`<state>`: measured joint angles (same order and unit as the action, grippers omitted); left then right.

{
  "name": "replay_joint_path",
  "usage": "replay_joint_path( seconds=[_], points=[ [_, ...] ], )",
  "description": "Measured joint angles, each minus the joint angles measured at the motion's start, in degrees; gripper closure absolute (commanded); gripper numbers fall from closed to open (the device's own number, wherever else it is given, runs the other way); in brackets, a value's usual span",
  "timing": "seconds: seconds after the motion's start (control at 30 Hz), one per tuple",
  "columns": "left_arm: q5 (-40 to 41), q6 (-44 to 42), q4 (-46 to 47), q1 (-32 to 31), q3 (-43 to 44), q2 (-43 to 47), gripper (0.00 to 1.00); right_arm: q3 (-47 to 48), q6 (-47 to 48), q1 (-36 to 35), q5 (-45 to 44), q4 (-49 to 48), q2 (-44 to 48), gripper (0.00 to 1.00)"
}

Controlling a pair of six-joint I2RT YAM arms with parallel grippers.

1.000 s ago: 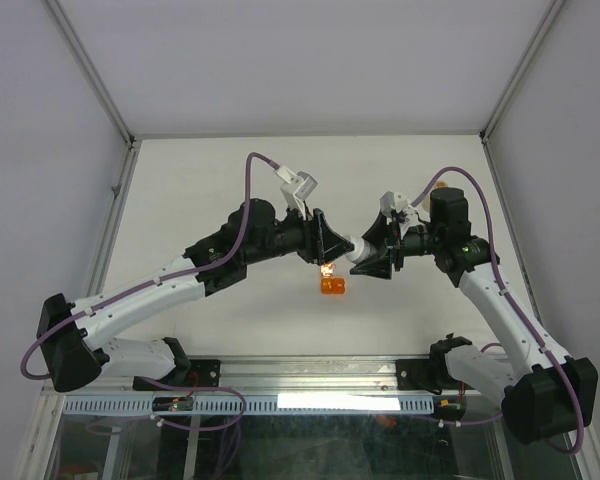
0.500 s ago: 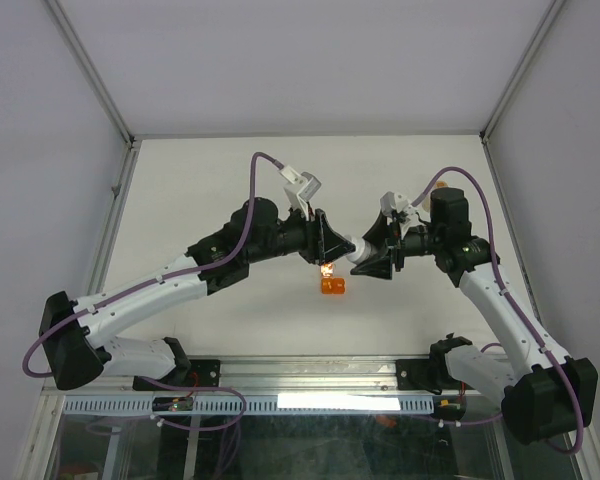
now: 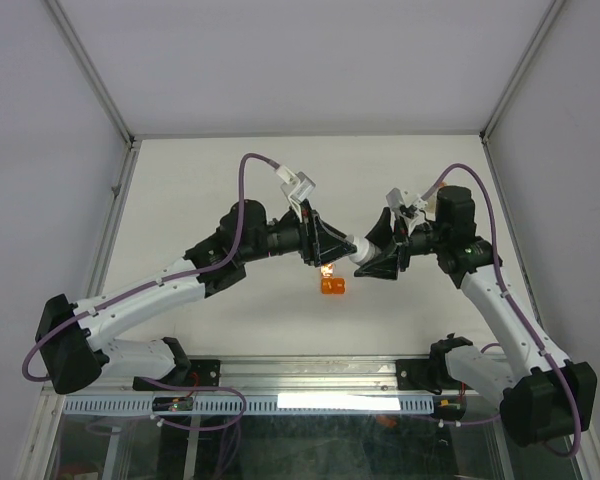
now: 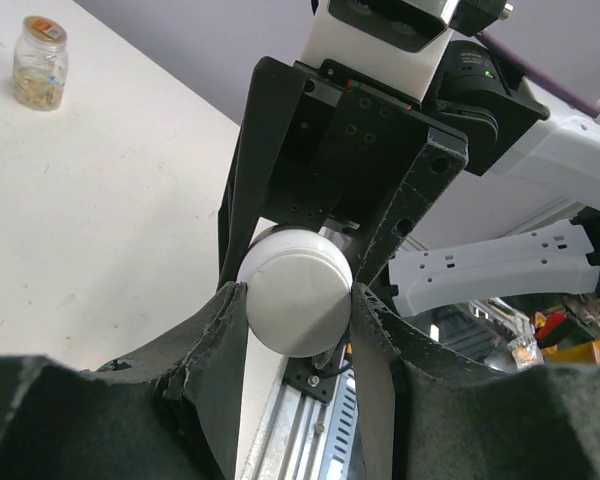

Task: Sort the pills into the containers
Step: Screw the lid of the pill bottle onto the pill bottle.

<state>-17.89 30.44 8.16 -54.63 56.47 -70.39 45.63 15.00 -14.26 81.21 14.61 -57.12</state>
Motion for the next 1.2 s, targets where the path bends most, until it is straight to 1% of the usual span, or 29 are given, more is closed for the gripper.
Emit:
replay_joint_path(
  seconds=[0.23,0.43,0.73,0.9,1.03,1.2],
  points=[
    [-2.56,2.14,1.11,1.44,-0.17,0.0,0.85,0.0,-0.52,0.2,-0.07,-1.31,0.83,1.0],
    [-3.67,4.74,0.9,2.6,-0.52,-0.17,0.85,0.02,1.51,0.15,-2.12,-0.02,0.94,1.0],
    [-4.66,6.23,1.46,3.45,-0.52,-1.99,0.85,0.31,2.93,0.13,-6.14,2.93,1.07,1.0],
    [-4.61,5.64,1.64,3.76,-0.15,-3.63,0.86,1.07,3.56,0.02,-9.2,6.14,1.05,1.0],
    [-4.66,3.58,0.59,3.76,0.79,-5.05,0.86,1.18,4.46,0.02,-11.45,8.09,1.05,1.0],
    [-7.58,0.35,-0.04,4.28,2.14,-6.73,0.87,1.18,5.18,0.04,-12.24,9.55,1.05,1.0]
  ],
)
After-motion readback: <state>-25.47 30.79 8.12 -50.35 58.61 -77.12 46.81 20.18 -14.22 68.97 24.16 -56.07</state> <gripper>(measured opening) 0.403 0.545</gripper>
